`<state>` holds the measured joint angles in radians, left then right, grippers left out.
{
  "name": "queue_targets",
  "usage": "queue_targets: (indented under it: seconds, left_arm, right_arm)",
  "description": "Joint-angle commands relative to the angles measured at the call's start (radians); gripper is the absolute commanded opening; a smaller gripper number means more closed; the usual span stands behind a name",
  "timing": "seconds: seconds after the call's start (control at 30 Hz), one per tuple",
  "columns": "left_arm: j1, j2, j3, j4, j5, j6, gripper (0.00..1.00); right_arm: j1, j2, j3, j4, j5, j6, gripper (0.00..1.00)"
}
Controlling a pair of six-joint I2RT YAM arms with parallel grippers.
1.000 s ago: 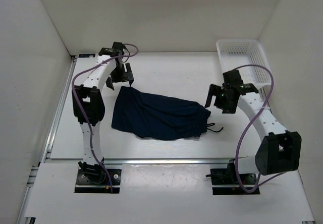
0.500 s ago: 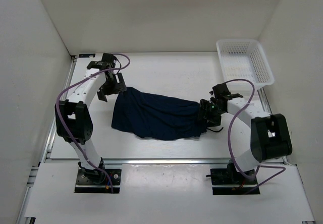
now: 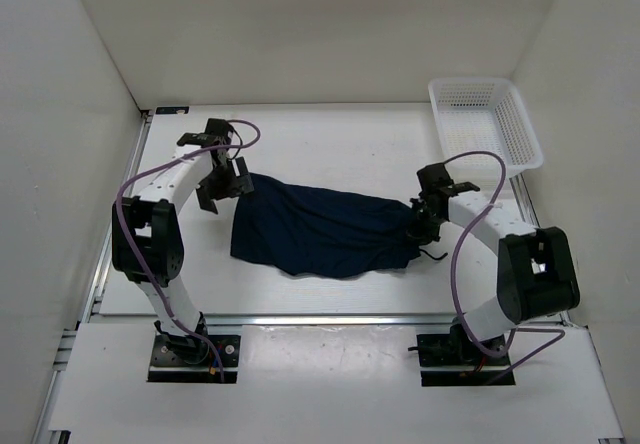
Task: Fold and stack the shorts
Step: Fold the shorts
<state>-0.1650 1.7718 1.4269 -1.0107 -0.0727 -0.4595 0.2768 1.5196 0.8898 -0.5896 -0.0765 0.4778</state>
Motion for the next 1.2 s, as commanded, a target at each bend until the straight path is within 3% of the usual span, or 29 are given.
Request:
queue_targets:
  seconds: [0.0, 0.13, 0.27, 0.4, 0.43, 0.87, 1.17]
  left_arm:
    - [0.001, -0.037, -0.040, 0.040, 0.016, -0.005, 0.96]
    - [0.001, -0.048, -0.104, 0.060, 0.051, -0.005, 0.94]
    - [-0.033, -0.014, -0.125, 0.110, 0.105, -0.036, 0.79]
    - [-0.096, 0.093, -0.115, 0.133, 0.132, -0.068, 0.20]
    - [-0.096, 0.109, -0.115, 0.144, 0.145, -0.068, 0.10]
    - [-0.134, 0.179, -0.108, 0.185, 0.211, -0.077, 0.10]
    - [-0.134, 0.158, -0.128, 0.195, 0.211, -0.077, 0.10]
  right_arm:
    - [-0.002, -0.087, 0.093, -0.175, 0.179, -0.033, 0.00]
    - [-0.002, -0.125, 0.196, -0.283, 0.271, -0.033, 0.00]
    - [-0.002, -0.134, 0.290, -0.319, 0.271, -0.051, 0.00]
    - [0.016, -0.113, 0.383, -0.366, 0.262, -0.061, 0.00]
    - [0.030, -0.102, 0.423, -0.375, 0.253, -0.061, 0.00]
    - [0.271, 0.071, 0.759, -0.518, 0.316, -0.019, 0.00]
    - [0.490, 0.335, 1.081, -0.546, 0.336, 0.027, 0.00]
